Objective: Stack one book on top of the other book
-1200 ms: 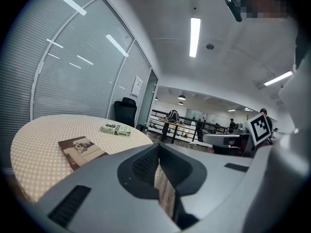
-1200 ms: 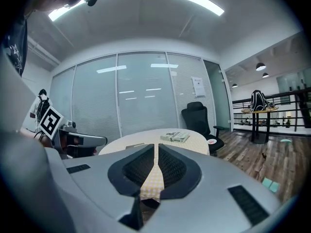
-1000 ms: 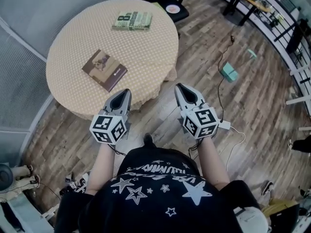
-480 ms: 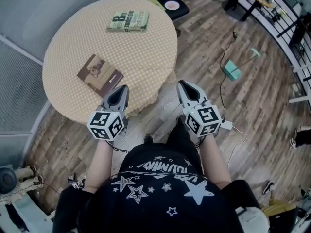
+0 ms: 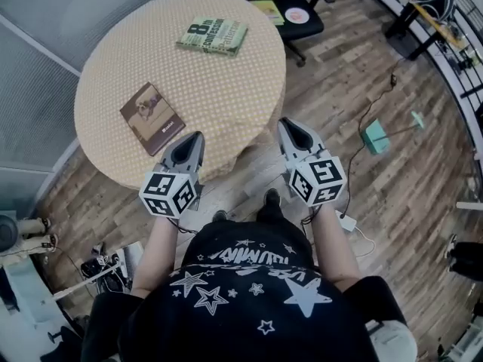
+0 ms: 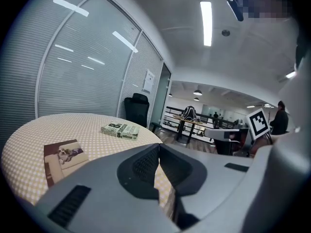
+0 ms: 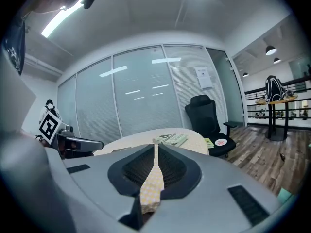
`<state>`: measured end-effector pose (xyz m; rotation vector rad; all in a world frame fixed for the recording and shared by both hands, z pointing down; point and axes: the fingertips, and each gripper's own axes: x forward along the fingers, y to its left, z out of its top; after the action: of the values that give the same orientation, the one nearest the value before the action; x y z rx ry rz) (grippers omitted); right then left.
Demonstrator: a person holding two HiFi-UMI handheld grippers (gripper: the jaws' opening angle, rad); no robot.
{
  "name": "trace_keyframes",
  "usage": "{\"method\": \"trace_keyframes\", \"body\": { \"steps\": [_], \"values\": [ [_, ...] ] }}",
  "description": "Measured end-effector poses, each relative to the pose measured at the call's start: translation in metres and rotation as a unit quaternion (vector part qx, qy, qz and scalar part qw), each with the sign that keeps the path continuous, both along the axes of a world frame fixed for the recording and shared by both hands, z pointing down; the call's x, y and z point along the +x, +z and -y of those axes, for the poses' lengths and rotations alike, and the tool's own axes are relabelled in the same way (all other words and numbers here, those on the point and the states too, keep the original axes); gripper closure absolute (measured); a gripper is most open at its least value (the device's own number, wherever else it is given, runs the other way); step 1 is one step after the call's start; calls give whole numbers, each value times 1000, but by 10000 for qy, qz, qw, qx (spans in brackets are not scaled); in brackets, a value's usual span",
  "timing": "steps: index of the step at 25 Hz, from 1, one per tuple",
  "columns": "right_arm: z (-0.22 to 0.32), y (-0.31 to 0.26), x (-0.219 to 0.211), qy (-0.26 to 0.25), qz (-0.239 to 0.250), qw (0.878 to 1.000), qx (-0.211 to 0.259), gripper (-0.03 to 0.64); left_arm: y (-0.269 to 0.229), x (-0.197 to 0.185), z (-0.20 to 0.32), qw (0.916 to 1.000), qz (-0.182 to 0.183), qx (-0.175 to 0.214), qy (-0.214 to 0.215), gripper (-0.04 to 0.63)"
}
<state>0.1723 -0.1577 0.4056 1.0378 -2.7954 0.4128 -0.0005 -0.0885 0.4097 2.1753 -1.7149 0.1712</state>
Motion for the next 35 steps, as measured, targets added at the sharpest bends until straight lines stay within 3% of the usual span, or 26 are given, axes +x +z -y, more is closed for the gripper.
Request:
{"method": "trace_keyframes", "body": {
  "steps": [11, 17, 25, 31, 35],
  "values": [
    [60, -4, 39, -533, 165, 9984, 111, 577, -9, 33, 36, 9960, 157, 227, -853, 586],
    [75, 9, 35, -842, 188, 9962, -87, 577, -8, 38, 44, 9931, 172, 197, -1144, 586],
    [118, 20, -9, -899, 200, 9950, -382, 577, 6, -15, 82, 9910, 67, 100, -1334, 586],
    [168, 13, -37, -889, -61, 9953, -382, 577, 12, -53, 127, 9901, -100, 109, -1394, 586],
    [201, 7, -68, -889, -127, 9951, -413, 577, 13, -73, 148, 9901, 19, 169, -1394, 586]
  ]
}}
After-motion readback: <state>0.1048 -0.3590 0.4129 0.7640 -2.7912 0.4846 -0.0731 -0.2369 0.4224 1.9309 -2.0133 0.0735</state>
